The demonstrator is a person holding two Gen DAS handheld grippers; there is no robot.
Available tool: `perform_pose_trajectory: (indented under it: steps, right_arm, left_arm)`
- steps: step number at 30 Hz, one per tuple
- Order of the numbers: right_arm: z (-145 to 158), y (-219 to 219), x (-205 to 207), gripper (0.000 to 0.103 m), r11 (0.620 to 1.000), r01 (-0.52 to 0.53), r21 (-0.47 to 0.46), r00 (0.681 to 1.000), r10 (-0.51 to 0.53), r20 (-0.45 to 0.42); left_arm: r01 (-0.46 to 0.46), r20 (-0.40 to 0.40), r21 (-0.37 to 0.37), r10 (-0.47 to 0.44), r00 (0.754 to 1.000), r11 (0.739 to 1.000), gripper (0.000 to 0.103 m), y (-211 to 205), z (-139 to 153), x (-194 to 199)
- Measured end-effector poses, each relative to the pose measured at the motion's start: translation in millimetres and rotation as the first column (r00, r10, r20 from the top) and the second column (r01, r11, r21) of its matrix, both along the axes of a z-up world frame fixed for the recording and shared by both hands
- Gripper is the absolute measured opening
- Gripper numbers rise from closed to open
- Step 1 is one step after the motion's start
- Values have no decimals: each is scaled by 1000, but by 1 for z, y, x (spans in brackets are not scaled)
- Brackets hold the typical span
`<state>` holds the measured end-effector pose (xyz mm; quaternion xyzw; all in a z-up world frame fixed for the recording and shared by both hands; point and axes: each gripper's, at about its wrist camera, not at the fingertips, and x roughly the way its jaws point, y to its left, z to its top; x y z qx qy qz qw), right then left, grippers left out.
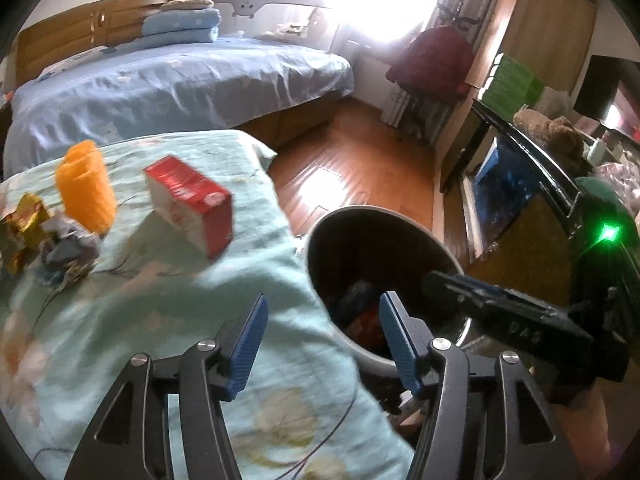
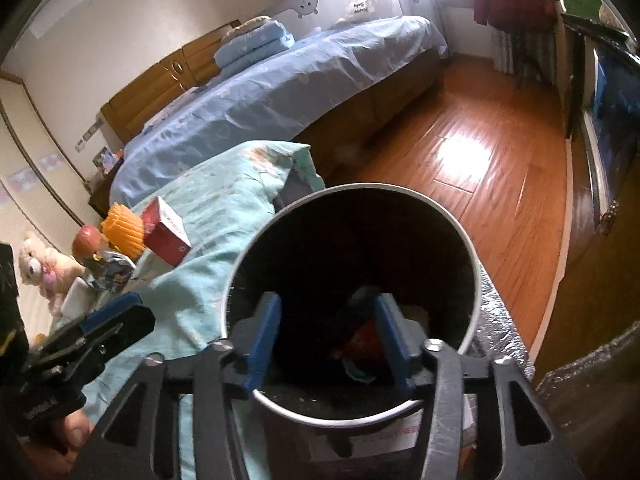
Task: Collect trash
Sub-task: 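Move both open tools back over the table toward the remaining trash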
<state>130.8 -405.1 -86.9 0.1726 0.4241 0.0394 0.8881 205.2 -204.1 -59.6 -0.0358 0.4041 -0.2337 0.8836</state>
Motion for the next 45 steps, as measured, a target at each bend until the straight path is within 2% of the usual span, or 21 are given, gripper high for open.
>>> perform_pose_trajectory:
  steps: [2,11,31,45]
  right_arm:
    - [3,4,0,70,1000,-5,7,1000,5,12]
    - [14,42,-3,84,997,-69,24,996,68,51]
    - [10,134,6,85,974,-225,11,973,225,53]
    - [7,155,28,85,966,-258,-7,964,258,57]
  left_arm:
    - [-15,4,6,14,1000,1000,58,11,1,-6]
    - [-115,-3,8,115,993,993,60,65,7,-34]
    - [-284,-12,13,284,959,959,61,147,14,-74]
    - [-328,-30,26,329,944,944,61,168,11,-45]
